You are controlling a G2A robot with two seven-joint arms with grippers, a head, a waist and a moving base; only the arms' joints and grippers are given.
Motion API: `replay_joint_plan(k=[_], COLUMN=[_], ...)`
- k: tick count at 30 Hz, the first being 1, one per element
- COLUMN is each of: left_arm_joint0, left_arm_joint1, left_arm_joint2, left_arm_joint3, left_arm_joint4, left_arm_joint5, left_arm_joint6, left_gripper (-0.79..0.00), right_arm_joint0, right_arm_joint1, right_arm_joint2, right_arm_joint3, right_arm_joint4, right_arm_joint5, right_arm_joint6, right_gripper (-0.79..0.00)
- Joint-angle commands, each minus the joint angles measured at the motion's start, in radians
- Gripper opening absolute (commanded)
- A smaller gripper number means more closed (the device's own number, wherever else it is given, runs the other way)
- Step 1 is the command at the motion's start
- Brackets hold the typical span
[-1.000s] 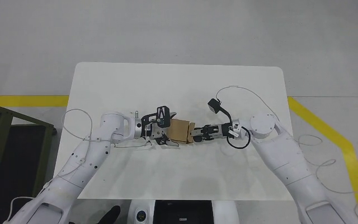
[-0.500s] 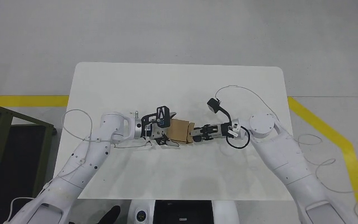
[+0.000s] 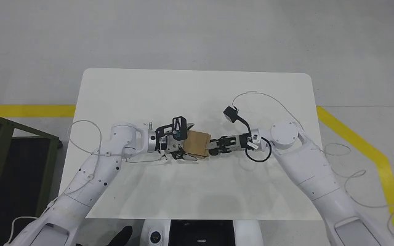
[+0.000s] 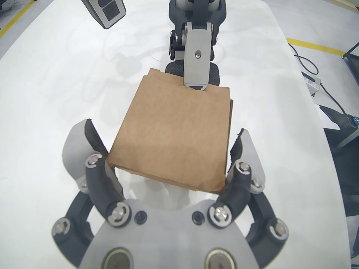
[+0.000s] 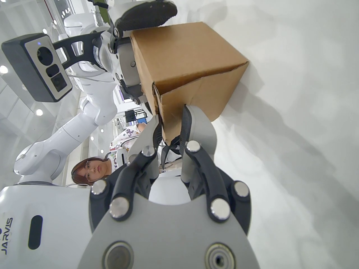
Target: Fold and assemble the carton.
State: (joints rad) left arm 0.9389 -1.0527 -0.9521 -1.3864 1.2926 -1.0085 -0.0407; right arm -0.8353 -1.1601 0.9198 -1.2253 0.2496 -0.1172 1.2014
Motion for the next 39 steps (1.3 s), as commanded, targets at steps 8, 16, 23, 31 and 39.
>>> replay_joint_plan(k=[8,16,23,31,39], left_arm_joint0=[0.0,0.001,0.003,0.002,0.001], left_arm_joint1=[-0.001,0.001,0.0,0.0,-0.001], left_arm_joint2=[0.001,-0.005,-0.004,-0.003,-0.002], left_arm_joint3=[0.001,0.005,0.004,0.003,0.002], left_arm_joint4=[-0.002,0.0,-0.003,-0.005,-0.006], left_arm_joint5=[0.001,-0.001,-0.002,-0.001,-0.001], left_arm_joint6=[-0.001,-0.003,-0.007,-0.009,-0.008], left_gripper=[0.0,0.0,0.0,0.0,0.0], right_arm_joint0=[0.019,-0.012,-0.047,-0.057,-0.033], right_arm_joint1=[-0.01,0.009,0.024,0.026,0.014], right_arm_joint2=[-0.021,0.031,0.063,0.058,0.023], right_arm_joint3=[0.021,-0.001,-0.041,-0.05,-0.037], right_arm_joint4=[0.007,0.01,-0.001,-0.009,0.003], right_arm_joint5=[-0.013,-0.021,-0.009,0.003,-0.002], right_arm_joint6=[0.0,0.017,0.026,0.017,0.012], right_gripper=[-0.616,-0.576,-0.69,-0.785,-0.785])
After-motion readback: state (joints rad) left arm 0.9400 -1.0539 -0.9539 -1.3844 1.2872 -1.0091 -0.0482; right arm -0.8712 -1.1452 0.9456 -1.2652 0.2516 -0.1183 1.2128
